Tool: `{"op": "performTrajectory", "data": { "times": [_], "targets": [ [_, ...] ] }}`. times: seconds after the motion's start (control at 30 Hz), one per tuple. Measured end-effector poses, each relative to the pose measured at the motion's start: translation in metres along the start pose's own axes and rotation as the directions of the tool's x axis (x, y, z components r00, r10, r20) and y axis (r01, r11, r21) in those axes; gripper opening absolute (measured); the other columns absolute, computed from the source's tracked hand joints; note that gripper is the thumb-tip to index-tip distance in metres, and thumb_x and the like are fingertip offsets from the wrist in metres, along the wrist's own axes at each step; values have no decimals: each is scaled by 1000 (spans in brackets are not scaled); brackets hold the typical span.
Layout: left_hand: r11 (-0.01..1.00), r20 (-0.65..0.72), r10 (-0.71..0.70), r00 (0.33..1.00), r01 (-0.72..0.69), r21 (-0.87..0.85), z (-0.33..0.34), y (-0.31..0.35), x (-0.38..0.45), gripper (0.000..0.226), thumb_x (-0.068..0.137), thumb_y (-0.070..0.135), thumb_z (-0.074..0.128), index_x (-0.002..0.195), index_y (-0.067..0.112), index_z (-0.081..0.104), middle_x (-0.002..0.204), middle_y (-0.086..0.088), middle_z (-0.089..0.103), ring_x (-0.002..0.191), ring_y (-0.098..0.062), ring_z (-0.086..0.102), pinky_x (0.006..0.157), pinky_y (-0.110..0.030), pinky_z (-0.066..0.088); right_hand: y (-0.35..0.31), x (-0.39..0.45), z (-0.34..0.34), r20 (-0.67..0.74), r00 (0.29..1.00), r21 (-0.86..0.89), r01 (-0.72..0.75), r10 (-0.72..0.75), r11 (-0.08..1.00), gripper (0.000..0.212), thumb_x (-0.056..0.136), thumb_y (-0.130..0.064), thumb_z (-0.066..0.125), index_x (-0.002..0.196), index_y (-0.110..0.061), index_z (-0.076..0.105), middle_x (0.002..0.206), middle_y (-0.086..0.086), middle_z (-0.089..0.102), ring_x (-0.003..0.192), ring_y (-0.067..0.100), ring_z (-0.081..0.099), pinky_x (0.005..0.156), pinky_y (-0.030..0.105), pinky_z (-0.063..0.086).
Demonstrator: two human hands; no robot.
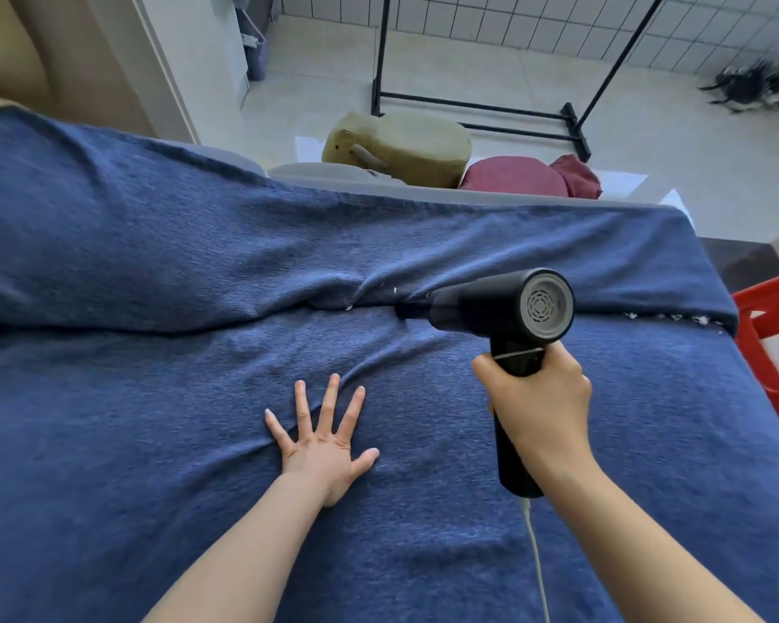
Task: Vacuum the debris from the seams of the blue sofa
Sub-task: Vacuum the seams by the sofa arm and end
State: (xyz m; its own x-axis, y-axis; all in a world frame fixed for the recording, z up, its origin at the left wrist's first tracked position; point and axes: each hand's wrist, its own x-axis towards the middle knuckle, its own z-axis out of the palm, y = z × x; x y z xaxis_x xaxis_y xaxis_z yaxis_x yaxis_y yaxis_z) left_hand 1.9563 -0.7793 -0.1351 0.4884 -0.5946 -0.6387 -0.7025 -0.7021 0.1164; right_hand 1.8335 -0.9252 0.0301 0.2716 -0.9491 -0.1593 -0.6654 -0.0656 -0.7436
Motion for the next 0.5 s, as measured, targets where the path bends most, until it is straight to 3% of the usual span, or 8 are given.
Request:
{"op": "performTrajectory", "data": {
  "times": [0.17,0.3,0.43,0.5],
  "targets": [
    [1000,-41,-11,999,12,8,5,0,2,84,87,76,21,120,45,-50,137,7,-57,123,-40,-52,89,-75,-26,2,1,-2,-11,999,-7,34,-34,999,20,72,-31,73,77,-16,60,65,5,69,76,30,68,71,40,53],
    [1000,-56,-14,998,15,13,6,-1,2,84,86,76,21,126,45,-46,137,7,-57,125,-40,-51,90,-74,-26,-4,6,-7,-80,993,30,89,-87,996,18,73,-24,74,75,-11,61,63,5,68,72,28,67,66,34,45],
    [1000,-66,-1,998,2,6,7,-1,1,84,59,79,-8,122,45,-51,134,8,-60,124,-40,-52,89,-74,-28,-10,22,8,-26,997,40,68,-67,997,25,70,-36,71,80,-15,60,68,5,69,75,31,69,69,36,53],
    [1000,-62,3,998,-3,7,8,-1,1,85,54,76,-12,122,45,-51,133,8,-60,124,-39,-52,89,-74,-28,-11,25,10,-23,997,54,76,-75,996,27,68,-38,69,80,-16,60,71,6,69,76,31,69,68,35,52]
  ]
}}
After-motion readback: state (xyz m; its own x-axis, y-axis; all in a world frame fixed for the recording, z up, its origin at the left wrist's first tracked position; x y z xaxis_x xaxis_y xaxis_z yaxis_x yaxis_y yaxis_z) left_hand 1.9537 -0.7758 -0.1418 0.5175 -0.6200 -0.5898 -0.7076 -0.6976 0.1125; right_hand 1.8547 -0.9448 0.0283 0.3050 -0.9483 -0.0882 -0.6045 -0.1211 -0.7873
